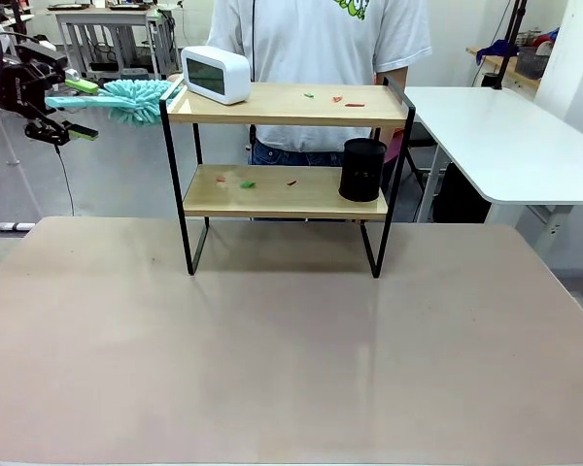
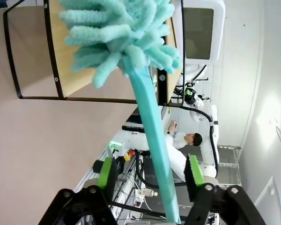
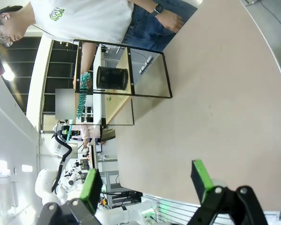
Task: Clean the shelf.
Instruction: Pick up the Duster from the human.
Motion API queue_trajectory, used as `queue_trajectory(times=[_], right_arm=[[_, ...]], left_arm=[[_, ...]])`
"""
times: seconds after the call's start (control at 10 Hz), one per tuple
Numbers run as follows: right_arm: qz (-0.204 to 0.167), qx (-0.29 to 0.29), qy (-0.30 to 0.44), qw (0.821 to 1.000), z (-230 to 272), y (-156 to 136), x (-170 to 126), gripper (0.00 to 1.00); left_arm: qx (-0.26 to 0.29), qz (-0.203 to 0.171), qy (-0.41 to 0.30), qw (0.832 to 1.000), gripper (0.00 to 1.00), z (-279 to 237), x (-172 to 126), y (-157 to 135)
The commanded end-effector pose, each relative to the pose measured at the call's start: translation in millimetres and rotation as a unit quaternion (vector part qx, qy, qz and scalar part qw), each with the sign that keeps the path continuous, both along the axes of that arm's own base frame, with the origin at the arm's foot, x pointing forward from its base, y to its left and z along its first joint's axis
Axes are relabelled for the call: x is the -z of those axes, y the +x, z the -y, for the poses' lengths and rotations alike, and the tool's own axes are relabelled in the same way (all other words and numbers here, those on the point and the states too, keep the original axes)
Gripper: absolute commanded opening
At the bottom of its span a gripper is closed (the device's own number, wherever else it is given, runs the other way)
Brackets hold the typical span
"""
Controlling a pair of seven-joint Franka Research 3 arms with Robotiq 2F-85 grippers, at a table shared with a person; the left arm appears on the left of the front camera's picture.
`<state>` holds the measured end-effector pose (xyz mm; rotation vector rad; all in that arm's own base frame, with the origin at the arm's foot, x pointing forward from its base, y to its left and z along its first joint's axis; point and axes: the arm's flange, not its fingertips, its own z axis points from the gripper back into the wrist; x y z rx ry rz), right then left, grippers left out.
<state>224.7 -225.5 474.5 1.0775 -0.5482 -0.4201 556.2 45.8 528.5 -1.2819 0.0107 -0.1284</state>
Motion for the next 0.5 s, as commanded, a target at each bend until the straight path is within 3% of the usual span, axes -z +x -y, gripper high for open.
queue_trajectory(times=[0.0, 0.1, 0.3, 0.4], right_arm=[[0.016, -0.002, 0.0, 1.0, 1.3, 2.3, -1.8, 1.0], [0.016, -0.002, 0.0, 1.0, 1.3, 2.3, -1.8, 1.0], [0.016, -0.002, 0.0, 1.0, 1.3, 2.3, -1.8, 1.0], [0.016, -0.002, 0.0, 1.0, 1.3, 2.3, -1.8, 1.0]], left_arm=[[-0.032, 0.016, -0.017, 0.999, 0.0, 8.9, -4.8, -5.9], [-0.045, 0.03, -0.017, 0.998, 0.25, 11.1, -7.1, -7.2], [-0.053, 0.037, -0.02, 0.998, 0.0, 16.3, -7.3, -9.3], [-0.051, 0.036, -0.018, 0.998, 0.0, 18.8, -5.8, -9.7]])
